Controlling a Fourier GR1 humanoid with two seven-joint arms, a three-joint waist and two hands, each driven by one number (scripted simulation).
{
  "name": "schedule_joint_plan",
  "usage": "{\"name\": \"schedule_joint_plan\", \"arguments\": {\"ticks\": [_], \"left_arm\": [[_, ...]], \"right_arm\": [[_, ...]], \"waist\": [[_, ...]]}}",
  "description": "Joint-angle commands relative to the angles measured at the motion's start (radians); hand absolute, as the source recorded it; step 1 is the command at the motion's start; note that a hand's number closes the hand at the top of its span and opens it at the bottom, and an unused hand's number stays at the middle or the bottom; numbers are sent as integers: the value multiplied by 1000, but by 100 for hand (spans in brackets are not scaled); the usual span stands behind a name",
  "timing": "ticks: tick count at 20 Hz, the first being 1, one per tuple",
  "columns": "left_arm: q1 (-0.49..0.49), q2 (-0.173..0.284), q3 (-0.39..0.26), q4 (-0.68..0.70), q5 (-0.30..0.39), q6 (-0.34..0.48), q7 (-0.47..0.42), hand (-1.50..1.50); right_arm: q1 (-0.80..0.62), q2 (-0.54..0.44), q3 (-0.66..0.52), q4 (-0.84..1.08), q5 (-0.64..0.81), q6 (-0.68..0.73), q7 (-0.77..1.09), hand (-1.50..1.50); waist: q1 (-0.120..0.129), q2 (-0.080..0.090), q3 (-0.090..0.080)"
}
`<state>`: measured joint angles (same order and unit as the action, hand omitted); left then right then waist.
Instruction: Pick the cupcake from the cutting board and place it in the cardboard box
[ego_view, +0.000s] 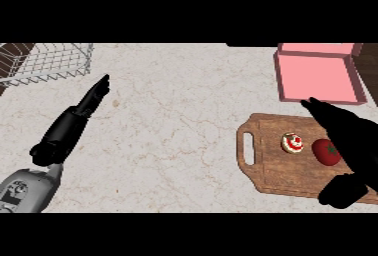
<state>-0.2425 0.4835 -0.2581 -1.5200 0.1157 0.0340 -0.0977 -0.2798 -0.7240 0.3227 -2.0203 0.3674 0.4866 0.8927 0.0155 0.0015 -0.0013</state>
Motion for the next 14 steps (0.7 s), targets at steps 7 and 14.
{"name": "schedule_joint_plan", "arguments": {"ticks": [7, 14], "left_arm": [[-7, 0, 80, 19, -10, -75, -2, 0], [118, -49, 56, -131, -82, -49, 41, 0]], "right_arm": [[-82, 201, 137, 120, 158, 29, 160, -150], [-79, 217, 58, 241, 240, 41, 36, -150]], "waist": [[-7, -1, 1], [-6, -3, 1]]}}
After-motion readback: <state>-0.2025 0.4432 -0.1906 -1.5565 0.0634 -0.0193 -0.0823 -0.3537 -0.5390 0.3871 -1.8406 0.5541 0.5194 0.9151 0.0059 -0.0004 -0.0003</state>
